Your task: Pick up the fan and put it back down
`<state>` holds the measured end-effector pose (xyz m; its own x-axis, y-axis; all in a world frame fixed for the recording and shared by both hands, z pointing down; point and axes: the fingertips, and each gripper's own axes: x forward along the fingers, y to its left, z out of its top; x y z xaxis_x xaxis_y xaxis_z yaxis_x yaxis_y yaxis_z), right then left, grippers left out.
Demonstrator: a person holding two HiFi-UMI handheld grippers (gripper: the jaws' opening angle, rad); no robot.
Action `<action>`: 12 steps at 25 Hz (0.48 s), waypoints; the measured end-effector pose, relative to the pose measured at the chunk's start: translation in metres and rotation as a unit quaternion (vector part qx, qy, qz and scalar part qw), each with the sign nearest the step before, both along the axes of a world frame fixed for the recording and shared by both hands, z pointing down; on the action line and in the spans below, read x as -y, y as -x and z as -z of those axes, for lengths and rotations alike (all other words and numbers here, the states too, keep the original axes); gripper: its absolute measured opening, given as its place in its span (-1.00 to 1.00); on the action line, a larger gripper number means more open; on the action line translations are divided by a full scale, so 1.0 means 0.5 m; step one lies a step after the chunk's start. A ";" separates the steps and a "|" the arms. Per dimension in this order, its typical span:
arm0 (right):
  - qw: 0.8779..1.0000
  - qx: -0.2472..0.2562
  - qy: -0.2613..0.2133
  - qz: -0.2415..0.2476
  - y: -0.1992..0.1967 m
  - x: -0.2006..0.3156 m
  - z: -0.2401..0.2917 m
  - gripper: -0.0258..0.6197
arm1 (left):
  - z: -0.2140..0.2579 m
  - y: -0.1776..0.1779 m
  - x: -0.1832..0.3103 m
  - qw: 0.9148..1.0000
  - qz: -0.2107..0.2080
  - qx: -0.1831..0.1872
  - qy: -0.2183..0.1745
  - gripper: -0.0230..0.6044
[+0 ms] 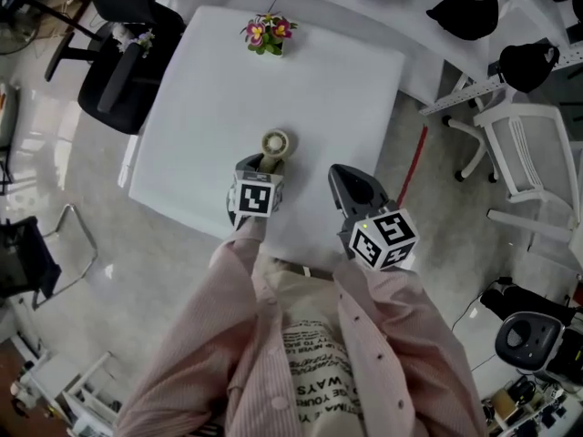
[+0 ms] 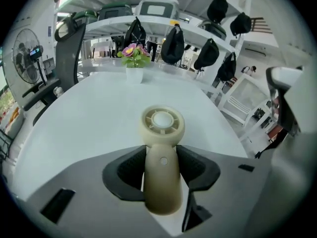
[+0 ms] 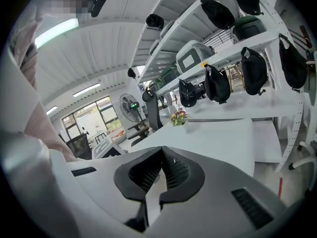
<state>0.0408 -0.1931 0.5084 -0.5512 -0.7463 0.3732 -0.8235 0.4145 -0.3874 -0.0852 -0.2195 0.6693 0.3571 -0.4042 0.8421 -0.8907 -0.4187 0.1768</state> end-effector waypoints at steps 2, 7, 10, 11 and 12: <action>1.000 0.000 -0.001 -0.004 -0.006 -0.001 0.000 -0.92 | -0.003 0.001 -0.002 1.000 -0.013 0.018 -0.001 -0.34; 1.000 -0.002 0.002 -0.011 -0.017 -0.010 -0.002 -0.92 | -0.013 0.000 -0.003 0.999 -0.022 0.027 -0.006 -0.34; 1.000 -0.001 0.005 -0.013 -0.022 -0.018 -0.006 -0.92 | -0.022 0.002 -0.012 0.998 -0.035 0.045 -0.002 -0.34; 1.000 -0.001 0.005 -0.014 -0.024 -0.019 -0.006 -0.92 | -0.022 0.001 -0.012 0.998 -0.037 0.048 -0.003 -0.34; 1.000 -0.001 0.005 -0.015 -0.026 -0.019 -0.006 -0.92 | -0.022 0.001 -0.010 0.998 -0.038 0.049 -0.005 -0.34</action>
<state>0.0537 -0.1834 0.5112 -0.5275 -0.7586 0.3824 -0.8365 0.3851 -0.3898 -0.0858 -0.2145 0.6802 0.3022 -0.3883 0.8706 -0.8696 -0.4865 0.0848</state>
